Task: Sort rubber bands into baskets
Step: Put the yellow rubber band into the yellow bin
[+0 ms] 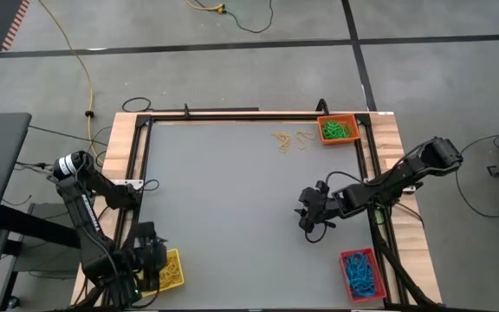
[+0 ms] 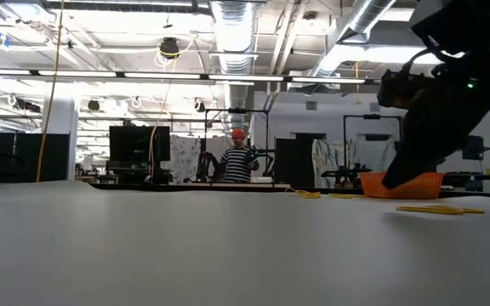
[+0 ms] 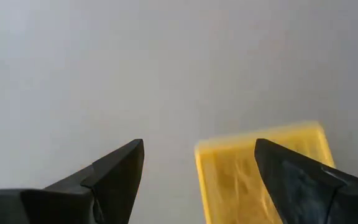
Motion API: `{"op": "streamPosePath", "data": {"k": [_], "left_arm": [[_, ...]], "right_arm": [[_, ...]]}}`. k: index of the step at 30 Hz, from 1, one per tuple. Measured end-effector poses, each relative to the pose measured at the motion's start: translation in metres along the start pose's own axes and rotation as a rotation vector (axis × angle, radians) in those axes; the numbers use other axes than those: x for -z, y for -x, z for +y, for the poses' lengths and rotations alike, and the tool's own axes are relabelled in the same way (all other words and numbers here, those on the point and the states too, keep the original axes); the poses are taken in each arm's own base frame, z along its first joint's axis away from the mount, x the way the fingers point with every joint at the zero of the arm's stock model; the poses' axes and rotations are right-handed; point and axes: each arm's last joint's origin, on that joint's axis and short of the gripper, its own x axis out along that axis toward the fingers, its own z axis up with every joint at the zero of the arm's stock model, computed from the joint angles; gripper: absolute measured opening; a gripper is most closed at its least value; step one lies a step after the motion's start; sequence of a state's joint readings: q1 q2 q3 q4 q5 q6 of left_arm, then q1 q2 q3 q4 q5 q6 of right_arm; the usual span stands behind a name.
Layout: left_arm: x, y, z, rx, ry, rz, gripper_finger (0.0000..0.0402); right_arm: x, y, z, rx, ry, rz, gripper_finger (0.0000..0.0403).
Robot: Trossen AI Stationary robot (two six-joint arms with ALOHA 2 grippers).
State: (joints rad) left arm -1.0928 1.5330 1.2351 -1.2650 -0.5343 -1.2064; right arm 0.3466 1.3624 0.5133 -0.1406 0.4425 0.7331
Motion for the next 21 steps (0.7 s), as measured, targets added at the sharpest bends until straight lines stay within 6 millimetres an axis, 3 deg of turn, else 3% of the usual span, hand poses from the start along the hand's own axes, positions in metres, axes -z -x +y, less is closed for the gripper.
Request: {"op": "streamPosePath", "data": {"k": [9, 17, 21], "left_arm": [[-0.019, -0.021, -0.002, -0.089, -0.057, -0.331, 0.0297], [-0.034, -0.056, -0.001, -0.091, -0.076, -0.391, 0.0297], [-0.041, -0.069, 0.003, -0.102, -0.073, -0.401, 0.0297]], "right_arm": [[0.011, -0.003, -0.009, 0.047, -0.051, 0.041, 0.0224], [0.04, -0.008, -0.027, 0.087, -0.169, 0.041, 0.0219], [0.042, -0.008, -0.021, 0.027, -0.12, -0.015, 0.0181]]}}
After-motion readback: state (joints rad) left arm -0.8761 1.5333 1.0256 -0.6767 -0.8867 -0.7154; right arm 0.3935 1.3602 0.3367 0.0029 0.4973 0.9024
